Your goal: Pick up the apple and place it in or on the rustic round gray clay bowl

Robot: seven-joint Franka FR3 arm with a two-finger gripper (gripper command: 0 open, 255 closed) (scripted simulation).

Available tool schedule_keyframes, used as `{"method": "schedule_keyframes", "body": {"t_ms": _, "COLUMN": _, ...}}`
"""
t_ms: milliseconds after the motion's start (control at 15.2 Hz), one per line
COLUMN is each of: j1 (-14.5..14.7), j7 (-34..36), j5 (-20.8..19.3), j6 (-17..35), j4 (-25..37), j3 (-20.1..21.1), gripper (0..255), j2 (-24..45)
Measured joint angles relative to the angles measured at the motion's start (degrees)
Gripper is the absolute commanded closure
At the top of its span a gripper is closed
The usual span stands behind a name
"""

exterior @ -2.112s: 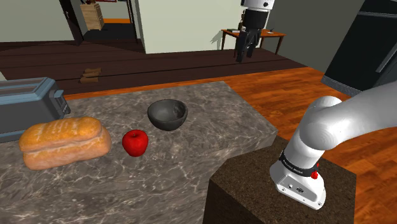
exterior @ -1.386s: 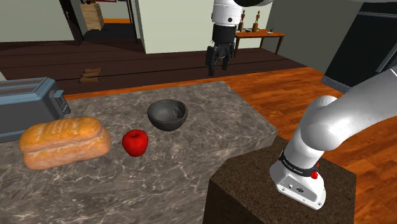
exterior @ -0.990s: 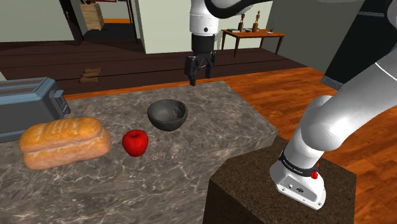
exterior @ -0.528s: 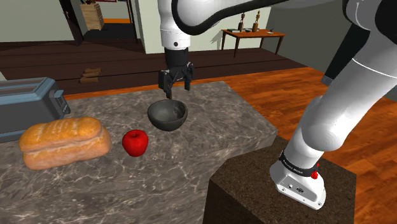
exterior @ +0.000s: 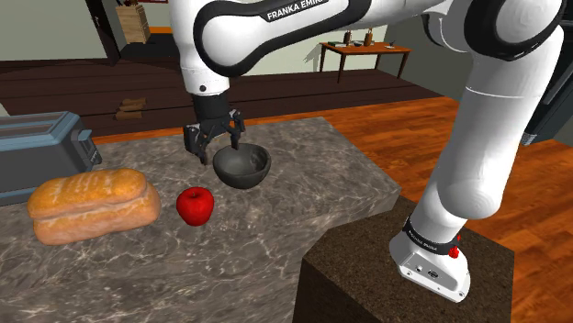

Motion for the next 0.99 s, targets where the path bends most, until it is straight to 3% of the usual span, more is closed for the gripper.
{"method": "schedule_keyframes", "body": {"t_ms": 462, "j1": 6.3, "j7": 7.3, "j5": -6.2, "j6": -2.5, "j4": 16.5, "j3": 0.4, "gripper": 0, "j2": 16.6}}
{"method": "schedule_keyframes", "body": {"t_ms": 990, "j1": 6.8, "j7": 8.1, "j5": -7.1, "j6": 2.2, "j4": 13.7, "j3": 0.0, "gripper": 0, "j2": 18.7}}
